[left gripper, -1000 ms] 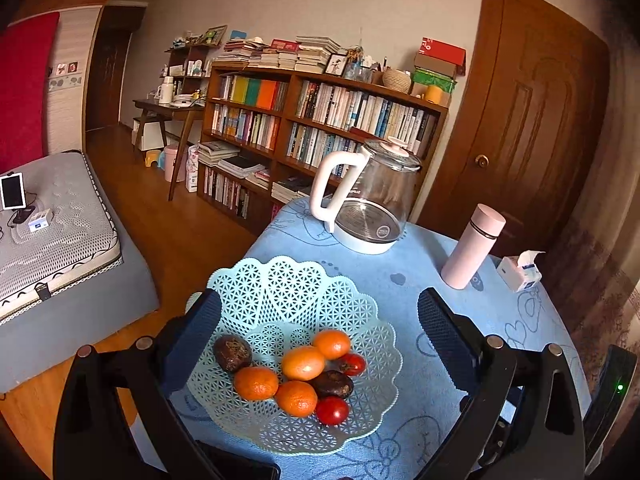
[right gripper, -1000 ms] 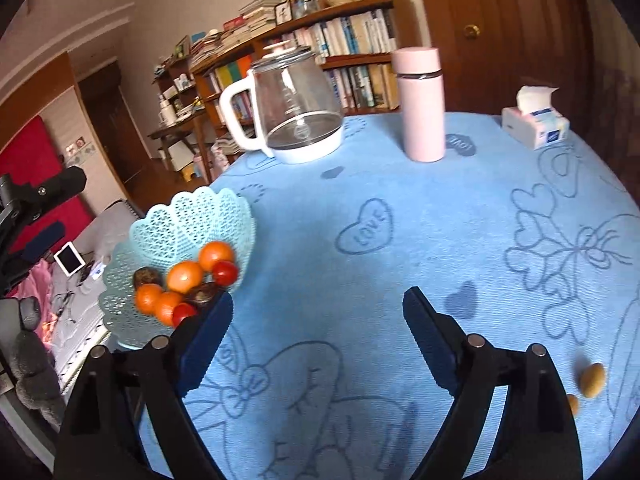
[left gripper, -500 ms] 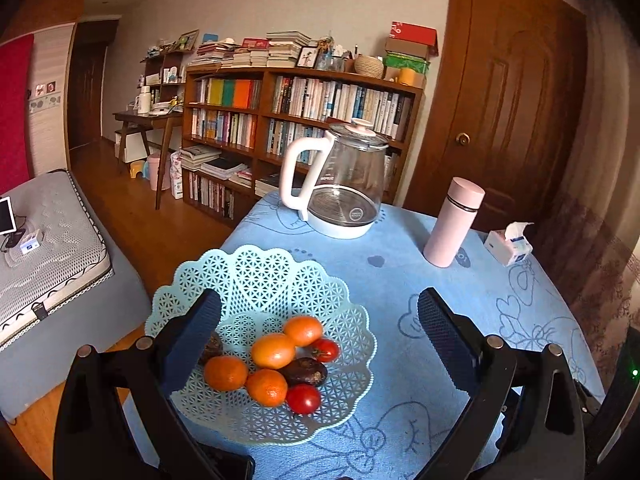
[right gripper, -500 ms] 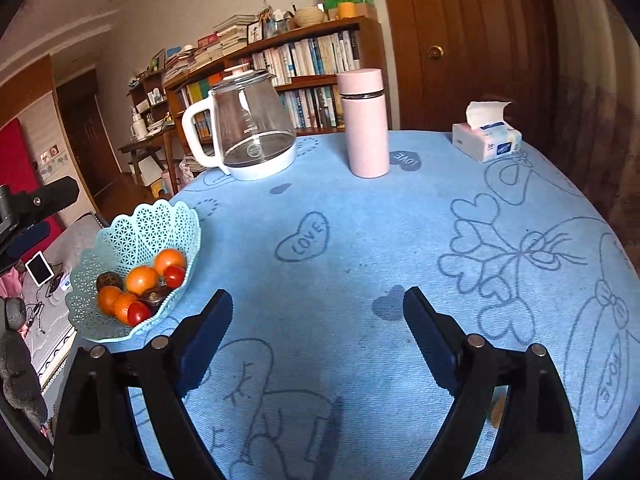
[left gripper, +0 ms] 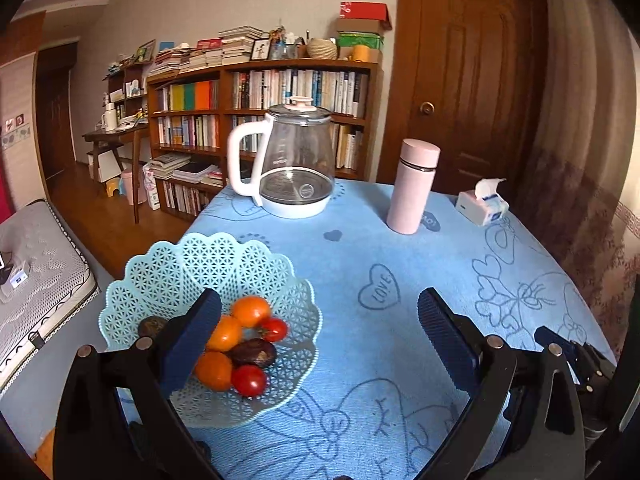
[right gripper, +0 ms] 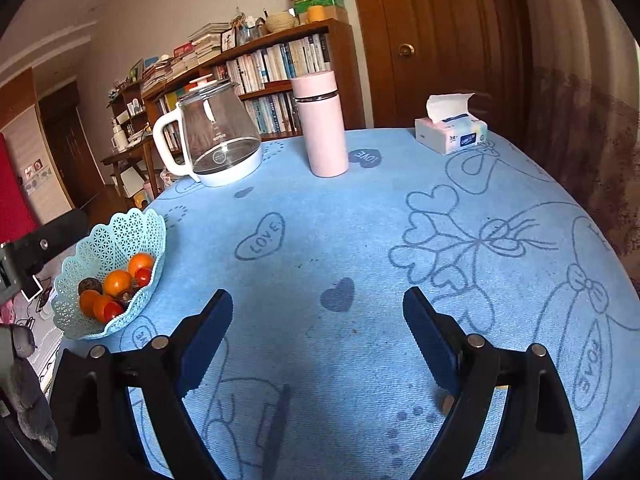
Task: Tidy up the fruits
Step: 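Move both tools back from the basket, then move both tools toward the two small tan round fruits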
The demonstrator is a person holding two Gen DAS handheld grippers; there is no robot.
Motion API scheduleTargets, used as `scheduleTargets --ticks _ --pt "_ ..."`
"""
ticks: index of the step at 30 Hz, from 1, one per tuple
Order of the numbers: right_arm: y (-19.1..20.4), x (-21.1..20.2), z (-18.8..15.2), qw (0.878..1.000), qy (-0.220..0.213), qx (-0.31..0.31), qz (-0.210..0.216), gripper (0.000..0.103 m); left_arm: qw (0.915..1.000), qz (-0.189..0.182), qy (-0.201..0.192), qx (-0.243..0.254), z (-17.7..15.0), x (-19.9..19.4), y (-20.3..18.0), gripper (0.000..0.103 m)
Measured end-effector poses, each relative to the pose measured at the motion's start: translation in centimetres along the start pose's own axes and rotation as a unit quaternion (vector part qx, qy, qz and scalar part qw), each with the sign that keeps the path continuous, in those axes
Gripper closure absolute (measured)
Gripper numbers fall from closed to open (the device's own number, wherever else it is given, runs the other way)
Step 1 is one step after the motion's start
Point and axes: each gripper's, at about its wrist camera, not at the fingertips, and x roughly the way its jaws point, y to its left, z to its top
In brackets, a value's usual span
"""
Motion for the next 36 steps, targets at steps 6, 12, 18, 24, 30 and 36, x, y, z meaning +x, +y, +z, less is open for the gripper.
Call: scheduleTargets --ticks 6,12,18,24,30,36 --pt "-0.7 -0.3 -0.2 1.000 -0.001 0.004 -0.006 0.017 0.9996 -0.010 0.008 0.025 -0.8 0.3 -1.8 0.003" --pt "-1.6 -0.5 -0.5 1.000 0.001 0.012 -0.013 0.017 0.9987 -0.018 0.014 0.046 -1.4 0.5 -3.4 0.003" --pt "-2.5 -0.7 -0.8 0.999 0.002 0.016 -0.028 0.017 0.9973 -0.024 0.021 0.066 -2.1 0.9 -4.9 0.003" --pt "-3.6 -0.7 -1.0 0.999 0.003 0.016 -0.044 0.017 0.9958 -0.030 0.027 0.083 -2.8 1.0 -6.1 0.003" --pt "-6.0 -0.6 -1.3 0.998 0.013 0.033 -0.049 0.017 0.9940 -0.034 0.033 0.098 -3.5 1.2 -7.1 0.003" --pt "-10.7 -1.1 -1.5 0.994 0.021 0.082 -0.068 0.017 0.9917 -0.041 0.041 0.115 -4.3 1.4 -8.2 0.003"
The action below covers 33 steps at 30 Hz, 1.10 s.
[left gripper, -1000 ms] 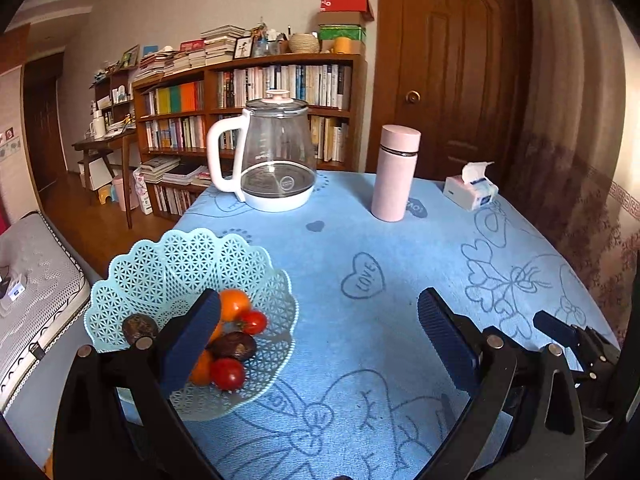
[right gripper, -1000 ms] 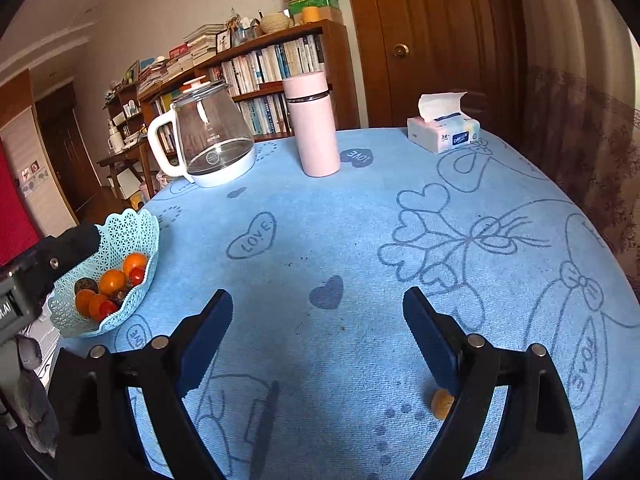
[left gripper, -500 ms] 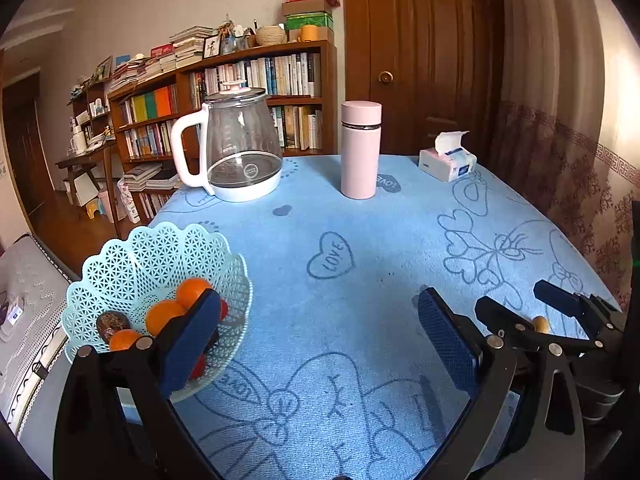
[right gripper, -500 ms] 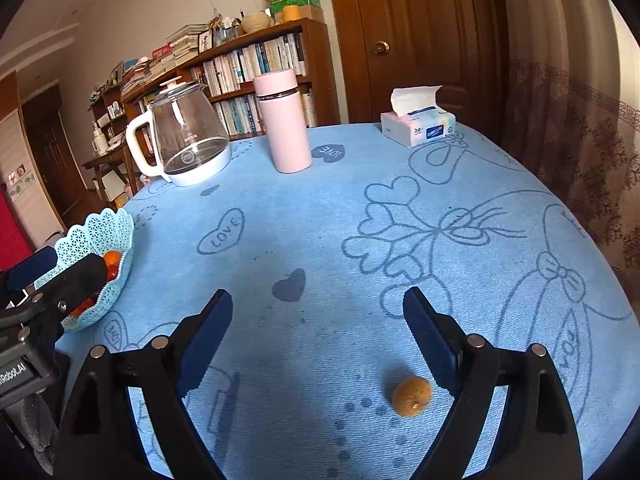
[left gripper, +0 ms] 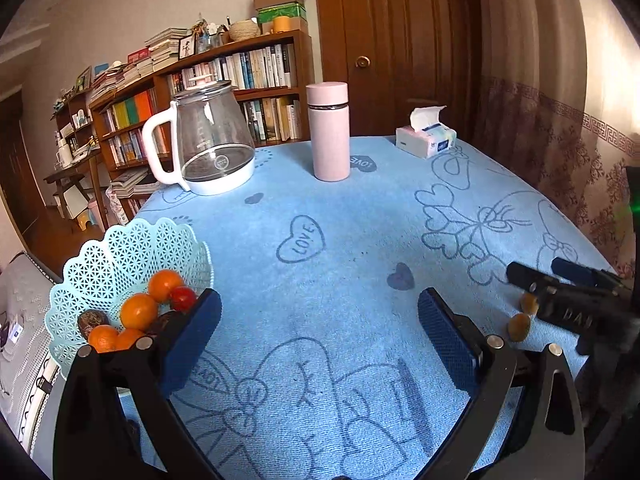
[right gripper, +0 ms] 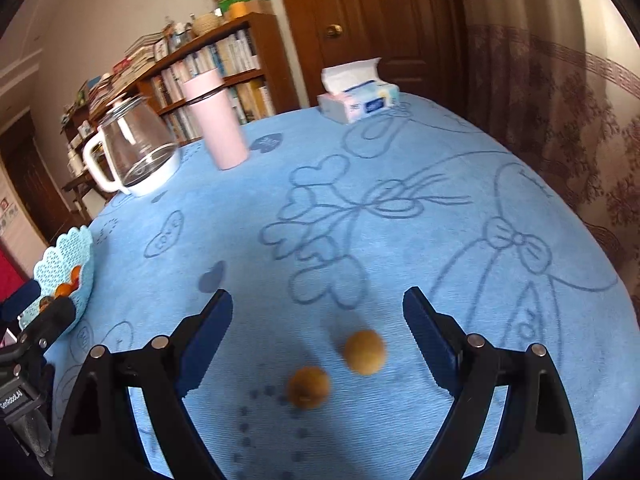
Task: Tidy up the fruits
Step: 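Move both tools toward the two small tan round fruits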
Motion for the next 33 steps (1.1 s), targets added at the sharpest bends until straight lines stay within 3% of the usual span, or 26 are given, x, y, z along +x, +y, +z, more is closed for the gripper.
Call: scheduleTargets --ticks 9,18,33 --pt "-5.0 -0.6 0.5 1.000 0.002 0.018 -0.023 0.017 0.9991 -0.019 0.018 0.033 -1.1 0.8 -2.9 0.003" --pt "-7.3 -0.1 -0.8 0.998 0.026 -0.012 -0.048 0.017 0.9960 -0.054 0.045 0.055 -2.4 1.9 -6.5 0.003" --pt "-9.1 -0.1 -1.3 0.999 0.045 -0.006 -0.022 0.017 0.9843 -0.099 0.089 0.117 -3.1 4.1 -13.6 0.003"
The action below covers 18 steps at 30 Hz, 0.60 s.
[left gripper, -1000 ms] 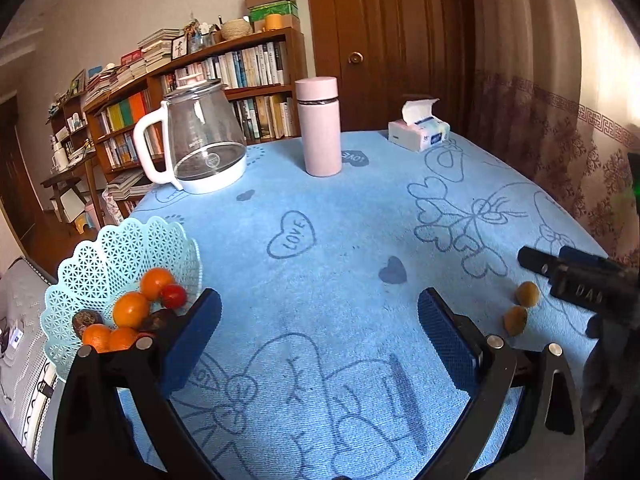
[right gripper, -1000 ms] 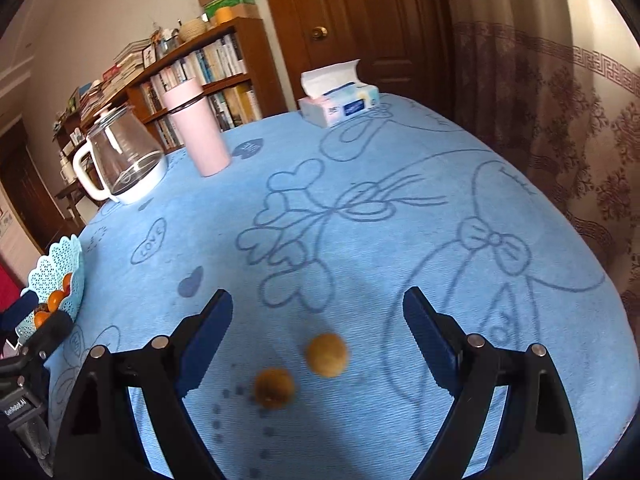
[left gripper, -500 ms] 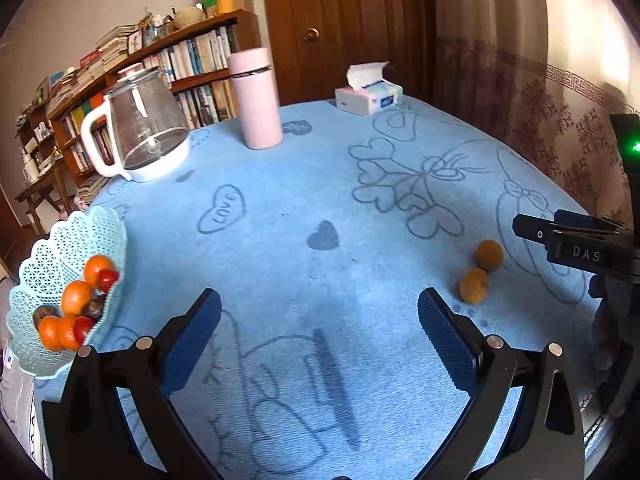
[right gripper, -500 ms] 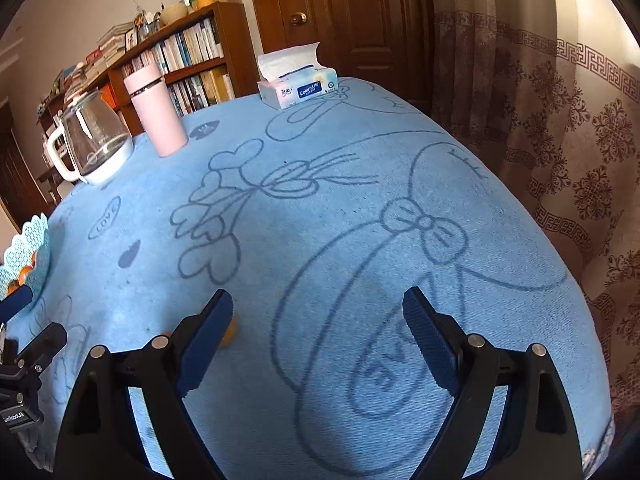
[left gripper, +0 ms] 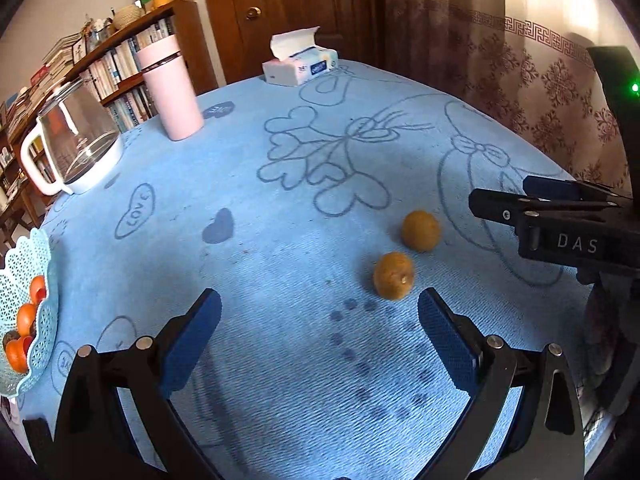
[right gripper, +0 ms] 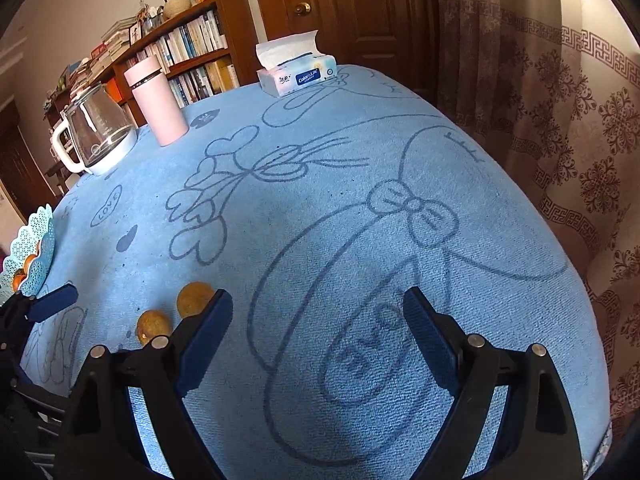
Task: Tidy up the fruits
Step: 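Move both tools toward the two small tan round fruits, then grasp a small tan round fruit with the right tool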
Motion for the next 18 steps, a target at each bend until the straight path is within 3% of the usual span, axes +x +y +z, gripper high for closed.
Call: scheduleTargets --ticks 5,12,15,18 --pt "-0.5 0.3 0.0 1.000 0.007 0.015 0.010 0.017 0.9998 -0.010 0.006 0.013 0.5 0.9 -1.1 0.006" --pt "-0.6 0.3 0.0 1.000 0.006 0.019 0.011 0.017 0.9980 -0.050 0.035 0.014 1.0 3.0 -1.6 0.040" --pt "-0.6 0.2 0.0 1.000 0.005 0.019 0.011 0.017 0.9971 -0.069 0.029 0.016 1.0 2.9 -1.8 0.062" --pt "-0.6 0.2 0.0 1.000 0.003 0.018 0.012 0.017 0.9965 -0.079 0.023 0.016 0.9 2.6 -1.8 0.075"
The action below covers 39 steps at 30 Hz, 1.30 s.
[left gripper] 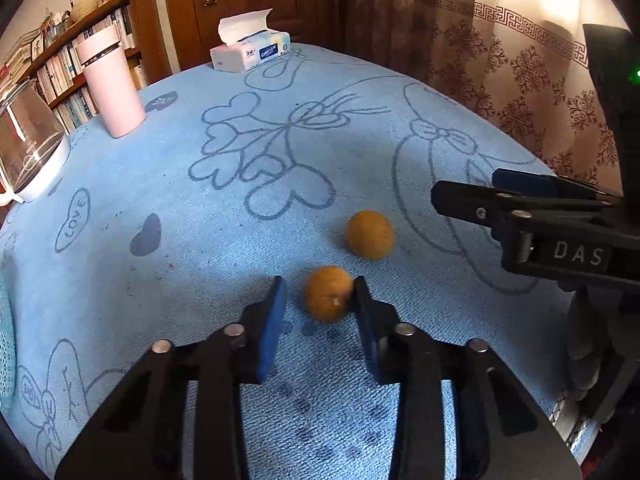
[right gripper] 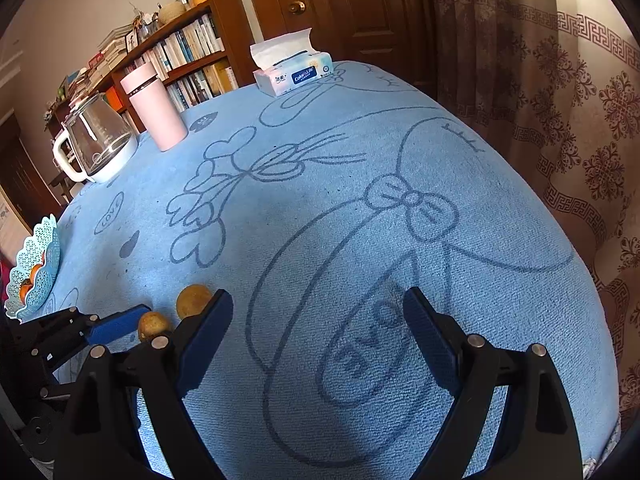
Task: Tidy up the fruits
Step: 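Grasp a small tan round fruit with the right tool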
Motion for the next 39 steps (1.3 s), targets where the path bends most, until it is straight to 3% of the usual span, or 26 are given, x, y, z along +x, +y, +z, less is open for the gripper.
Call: scheduleTargets --ticks 9,19,24,33,36,39 --pt "0.8 -0.5 -0.1 1.000 -0.005 -0.014 0.017 0.017 0.9992 0.022 -0.029 -0.019 -0.5 -2.0 0.8 0.077" --pt "4.4 -0.1 -0.6 0.996 0.010 -0.064 0.057 0.017 0.9969 0.047 -0.046 -0.043 -1.5 -3.9 3.2 0.079" --pt "6.3 1.2 -0.8 0.993 0.035 -0.094 0.066 0.039 0.9965 0.051 -0.043 -0.051 -2.0 -4.0 4.1 0.079" --pt "6.8 2.7 -0.5 0.991 0.054 -0.101 0.065 0.066 0.9963 0.050 -0.034 -0.060 -2.2 -3.6 4.5 0.078" --pt "6.5 2.5 -0.4 0.992 0.051 -0.102 0.059 0.074 0.9966 0.048 -0.030 -0.060 -2.2 -3.3 4.4 0.077" --pt "5.9 1.8 -0.2 0.992 0.039 -0.104 0.052 0.074 0.9970 0.043 -0.028 -0.058 -2.0 -3.2 4.2 0.075"
